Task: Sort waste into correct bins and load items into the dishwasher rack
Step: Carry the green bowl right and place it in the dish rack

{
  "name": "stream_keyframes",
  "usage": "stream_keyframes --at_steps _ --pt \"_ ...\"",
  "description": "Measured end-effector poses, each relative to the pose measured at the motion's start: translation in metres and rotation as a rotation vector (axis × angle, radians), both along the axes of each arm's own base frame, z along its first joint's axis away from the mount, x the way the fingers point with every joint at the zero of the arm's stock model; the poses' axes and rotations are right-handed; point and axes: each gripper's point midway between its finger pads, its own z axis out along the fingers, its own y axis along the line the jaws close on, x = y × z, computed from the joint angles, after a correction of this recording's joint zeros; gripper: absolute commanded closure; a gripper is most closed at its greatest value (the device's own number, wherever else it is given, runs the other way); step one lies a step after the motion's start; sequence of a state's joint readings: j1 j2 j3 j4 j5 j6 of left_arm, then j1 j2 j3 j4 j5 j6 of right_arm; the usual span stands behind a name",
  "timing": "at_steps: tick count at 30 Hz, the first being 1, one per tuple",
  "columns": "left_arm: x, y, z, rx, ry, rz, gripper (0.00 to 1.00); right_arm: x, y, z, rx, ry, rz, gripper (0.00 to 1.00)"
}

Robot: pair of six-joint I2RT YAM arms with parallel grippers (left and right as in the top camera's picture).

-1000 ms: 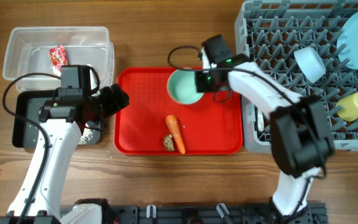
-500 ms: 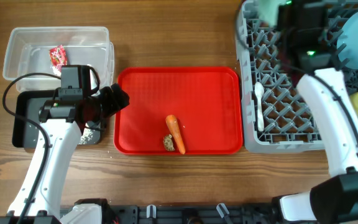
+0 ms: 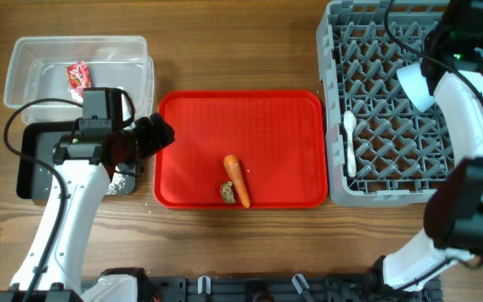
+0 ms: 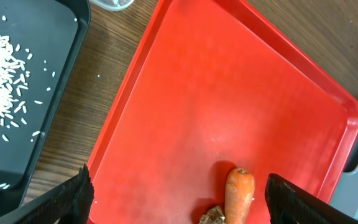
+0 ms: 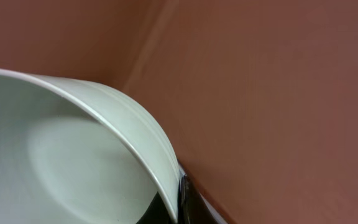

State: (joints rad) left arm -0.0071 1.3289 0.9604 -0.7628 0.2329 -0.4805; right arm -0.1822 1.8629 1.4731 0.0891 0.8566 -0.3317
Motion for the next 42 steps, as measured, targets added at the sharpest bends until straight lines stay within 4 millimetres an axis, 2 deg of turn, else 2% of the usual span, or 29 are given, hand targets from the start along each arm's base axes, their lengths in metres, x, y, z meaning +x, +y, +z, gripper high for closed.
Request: stream_keyframes --at_steps 3,6,11,22,34,42 --pt "0.000 0.000 0.000 0.000 0.002 0.000 0.11 0.007 -0.015 -0.032 -0.016 0.056 -0.035 0.95" --pt "0.000 0.000 0.000 0.000 0.002 0.000 0.11 0.011 -0.021 -0.053 -0.024 0.081 -0.058 0.96" --pt "-0.001 0.000 -0.001 0.000 0.005 0.000 0.11 0.018 -0.025 -0.074 -0.036 0.109 -0.067 0.96" --pt "-0.004 0.000 -0.002 0.000 0.017 0.000 0.11 0.022 -0.028 -0.097 -0.069 0.179 -0.073 0.96" --pt "-0.004 0.000 -0.002 0.000 0.017 0.000 0.11 0.023 -0.031 -0.091 -0.105 0.180 -0.084 0.96" --pt "-0.004 0.000 -0.002 0.000 0.017 0.000 0.11 0.020 -0.030 -0.100 -0.097 0.237 -0.079 0.96"
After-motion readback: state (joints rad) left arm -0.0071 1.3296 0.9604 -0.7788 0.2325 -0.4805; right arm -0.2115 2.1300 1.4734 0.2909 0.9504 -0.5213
